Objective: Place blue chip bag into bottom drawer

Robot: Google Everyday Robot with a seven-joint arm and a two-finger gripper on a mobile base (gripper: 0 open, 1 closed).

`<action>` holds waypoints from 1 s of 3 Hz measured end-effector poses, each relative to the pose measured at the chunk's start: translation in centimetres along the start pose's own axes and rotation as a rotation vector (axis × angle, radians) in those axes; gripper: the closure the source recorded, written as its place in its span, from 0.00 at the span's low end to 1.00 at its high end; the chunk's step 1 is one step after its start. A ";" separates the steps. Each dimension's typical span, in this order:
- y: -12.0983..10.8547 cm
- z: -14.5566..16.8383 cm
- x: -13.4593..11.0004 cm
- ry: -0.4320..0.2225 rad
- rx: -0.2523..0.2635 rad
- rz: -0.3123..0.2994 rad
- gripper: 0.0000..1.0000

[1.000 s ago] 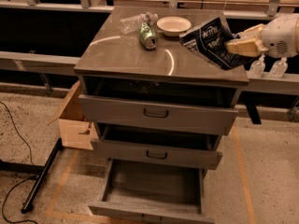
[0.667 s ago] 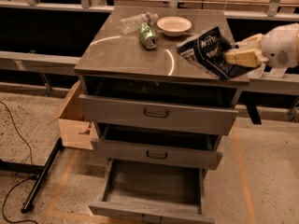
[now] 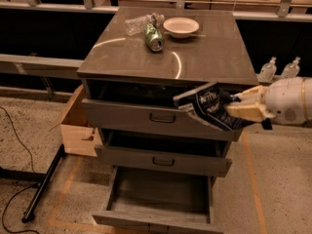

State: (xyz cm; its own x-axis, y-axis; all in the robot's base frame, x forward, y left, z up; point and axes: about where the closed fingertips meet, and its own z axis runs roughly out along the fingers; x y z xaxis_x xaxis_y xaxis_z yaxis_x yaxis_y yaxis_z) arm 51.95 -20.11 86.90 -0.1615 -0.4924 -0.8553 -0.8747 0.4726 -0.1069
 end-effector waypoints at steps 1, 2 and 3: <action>3.4 3.9 4.6 0.046 0.001 -0.037 1.00; 3.3 3.8 4.5 0.045 0.001 -0.038 1.00; 4.8 5.2 7.0 0.101 -0.008 -0.011 1.00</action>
Offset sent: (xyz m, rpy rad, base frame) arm -0.0161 0.0150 -0.0461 -0.0477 -0.0116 0.0150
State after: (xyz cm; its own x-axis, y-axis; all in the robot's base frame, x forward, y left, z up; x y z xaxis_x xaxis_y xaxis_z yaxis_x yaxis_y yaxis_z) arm 48.99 -17.49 77.78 -0.1965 -0.5691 -0.7985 -0.8804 0.4609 -0.1119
